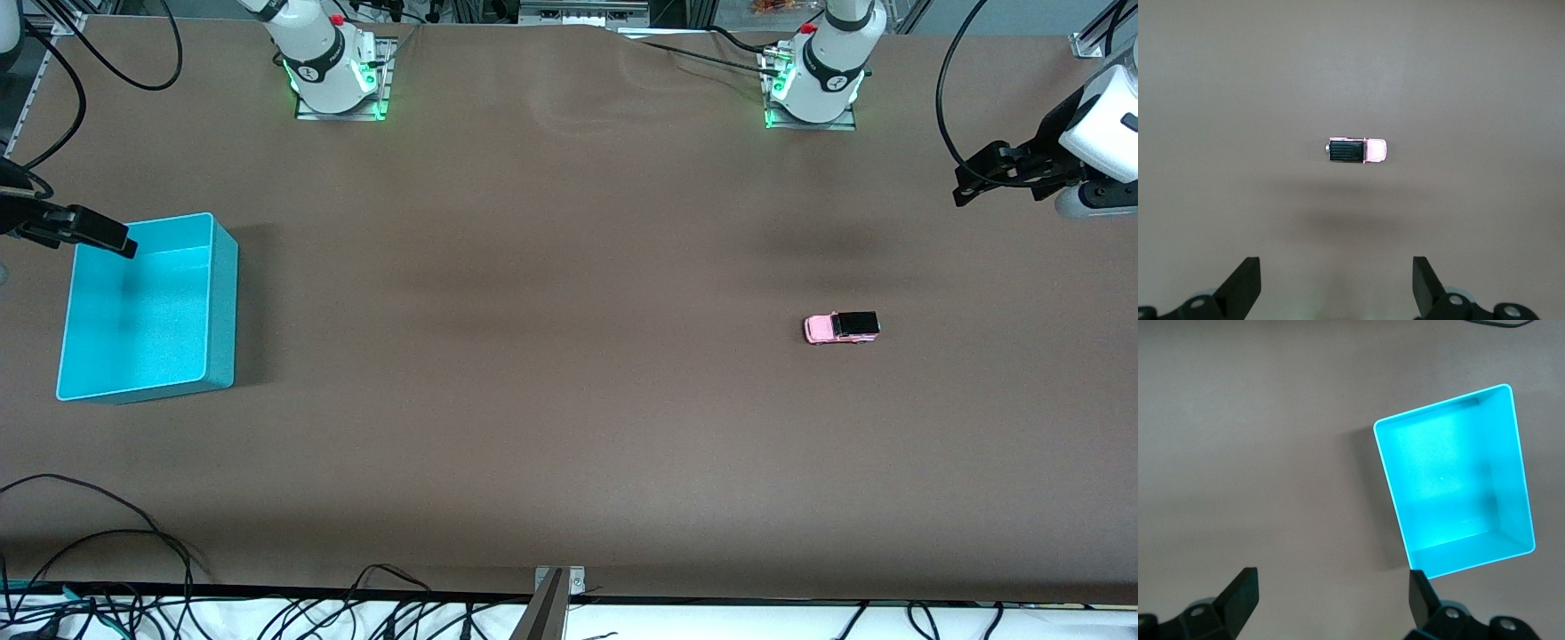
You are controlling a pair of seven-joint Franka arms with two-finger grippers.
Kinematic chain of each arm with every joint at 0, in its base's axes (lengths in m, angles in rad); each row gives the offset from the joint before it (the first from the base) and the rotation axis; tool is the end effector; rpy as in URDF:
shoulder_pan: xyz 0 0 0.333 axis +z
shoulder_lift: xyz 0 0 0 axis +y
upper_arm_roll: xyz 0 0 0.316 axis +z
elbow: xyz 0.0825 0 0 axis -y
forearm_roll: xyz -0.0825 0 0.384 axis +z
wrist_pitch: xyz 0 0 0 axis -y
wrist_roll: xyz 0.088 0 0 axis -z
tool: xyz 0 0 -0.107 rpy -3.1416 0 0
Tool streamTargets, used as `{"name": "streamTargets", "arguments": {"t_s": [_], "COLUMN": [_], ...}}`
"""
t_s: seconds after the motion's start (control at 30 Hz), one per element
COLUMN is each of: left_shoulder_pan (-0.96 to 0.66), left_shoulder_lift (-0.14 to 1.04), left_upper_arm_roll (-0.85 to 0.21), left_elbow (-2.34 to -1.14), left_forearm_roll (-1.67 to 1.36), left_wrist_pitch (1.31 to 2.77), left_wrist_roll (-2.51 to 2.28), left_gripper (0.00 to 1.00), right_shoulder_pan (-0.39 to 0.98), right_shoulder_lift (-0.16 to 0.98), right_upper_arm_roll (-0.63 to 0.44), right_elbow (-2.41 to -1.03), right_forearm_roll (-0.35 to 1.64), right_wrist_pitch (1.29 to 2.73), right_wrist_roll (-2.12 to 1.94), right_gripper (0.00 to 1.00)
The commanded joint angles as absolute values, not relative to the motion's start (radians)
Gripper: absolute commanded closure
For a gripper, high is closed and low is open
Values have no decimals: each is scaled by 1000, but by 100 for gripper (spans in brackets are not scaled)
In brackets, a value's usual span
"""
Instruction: Wind and store pink jeep toy
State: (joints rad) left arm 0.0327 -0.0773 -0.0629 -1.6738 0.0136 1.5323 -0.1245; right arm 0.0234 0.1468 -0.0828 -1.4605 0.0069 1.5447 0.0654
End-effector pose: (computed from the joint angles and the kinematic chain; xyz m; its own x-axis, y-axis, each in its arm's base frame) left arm 0.5246 -0.0156 0.6145 0.9936 0.0952 -0.0615 0.0937 -0.9952 -0.0263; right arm 0.5948 -0.0310 0.5899 0.9904 -0.1241 -0.0616 -0.1237 -0.9923 0.0093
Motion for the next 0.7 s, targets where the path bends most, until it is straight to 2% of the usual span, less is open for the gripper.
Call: {"name": "streamTargets", "arguments": {"t_s": [0.0, 0.43, 0.67], "left_shoulder_pan": [41, 49, 44], "left_shoulder_lift": [-78, -133, -129], "left_upper_arm_roll": [-72, -72, -72], "left_elbow": [-1678, -1776, -1763], "left_forearm_roll": [-12, -29, -29], "left_wrist_pitch": [1558, 1631, 1621], "left_wrist_roll": [-143, -133, -137], "left_gripper": [0, 0, 0], "right_shoulder_pan": [21, 20, 18], "right_shoulder_lift": [146, 146, 143], "right_upper_arm_roll": [-86, -87, -91], "right_elbow": [-1445, -1443, -1443], "right_forearm_roll": [17, 15, 14], "right_wrist_pitch": [1529, 1529, 1528], "right_wrist_roll": [69, 67, 63], "right_gripper": [0, 0, 0]}}
